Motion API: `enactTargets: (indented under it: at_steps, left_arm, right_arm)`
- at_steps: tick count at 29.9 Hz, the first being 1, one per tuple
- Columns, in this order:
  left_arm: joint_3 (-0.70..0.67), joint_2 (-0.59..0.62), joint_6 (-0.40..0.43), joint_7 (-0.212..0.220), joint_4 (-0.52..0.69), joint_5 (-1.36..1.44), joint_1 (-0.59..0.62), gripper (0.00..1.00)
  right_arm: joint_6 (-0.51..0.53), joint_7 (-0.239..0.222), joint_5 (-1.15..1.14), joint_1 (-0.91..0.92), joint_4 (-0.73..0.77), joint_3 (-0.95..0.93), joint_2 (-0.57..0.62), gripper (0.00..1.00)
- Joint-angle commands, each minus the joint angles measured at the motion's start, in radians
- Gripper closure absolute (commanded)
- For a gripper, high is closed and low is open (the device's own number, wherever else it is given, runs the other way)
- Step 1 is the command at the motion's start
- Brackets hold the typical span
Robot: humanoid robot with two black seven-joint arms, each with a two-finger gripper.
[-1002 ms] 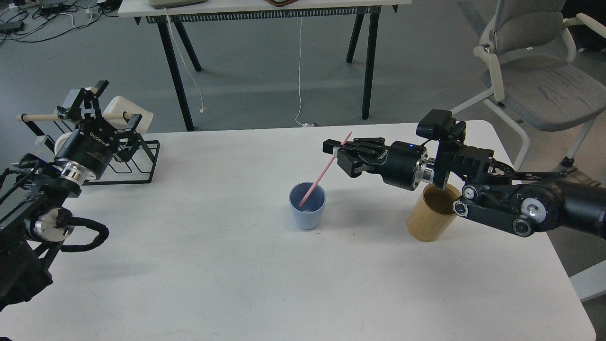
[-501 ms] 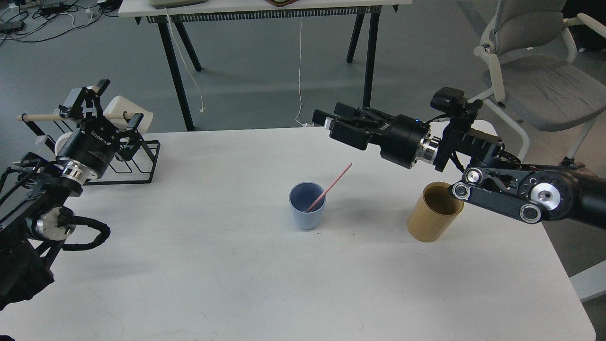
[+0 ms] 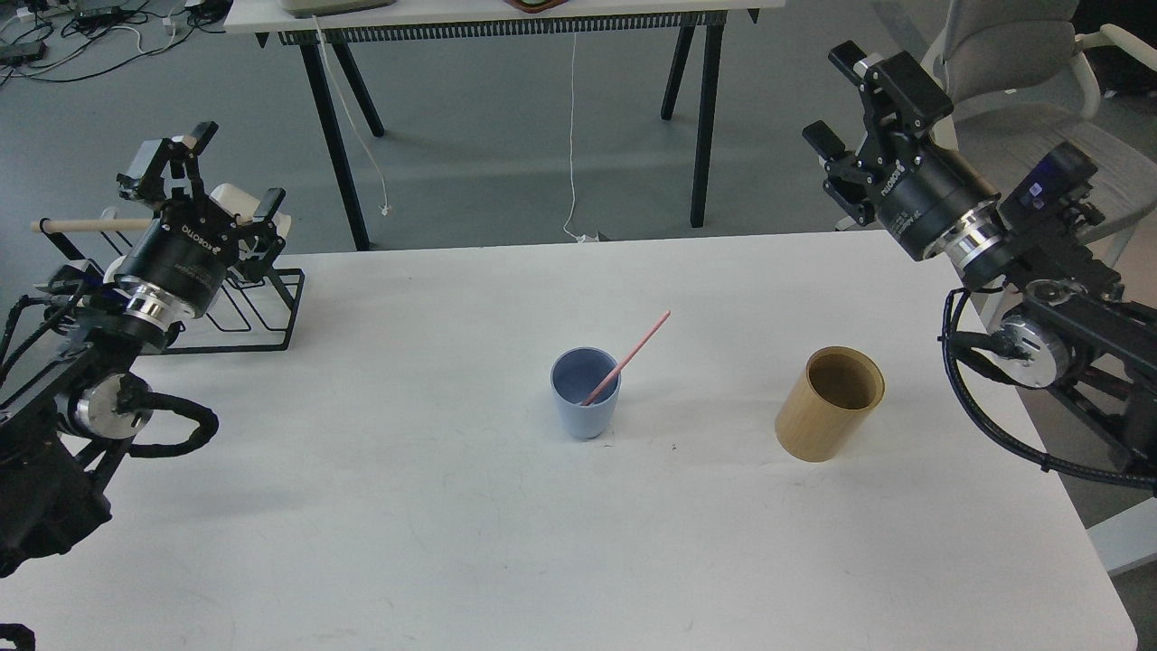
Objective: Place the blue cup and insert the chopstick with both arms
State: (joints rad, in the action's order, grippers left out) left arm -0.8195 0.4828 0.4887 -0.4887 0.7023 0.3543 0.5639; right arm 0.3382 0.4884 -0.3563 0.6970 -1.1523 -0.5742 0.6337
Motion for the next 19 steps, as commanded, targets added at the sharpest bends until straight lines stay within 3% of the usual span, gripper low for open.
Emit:
enactTargets:
  at_steps: [1, 19]
  left_arm:
    - [0.0, 0.005, 0.0, 0.0, 0.028, 0.0, -0.001, 0.01]
    - [0.002, -0.007, 0.0, 0.0, 0.04, 0.006, -0.053, 0.01]
  right_arm:
    - [0.15, 0.0, 0.071, -0.066, 0.083, -0.05, -0.011, 0.01]
    - [0.15, 0.0, 0.114, -0.076, 0.189, -0.176, -0.097, 0.01]
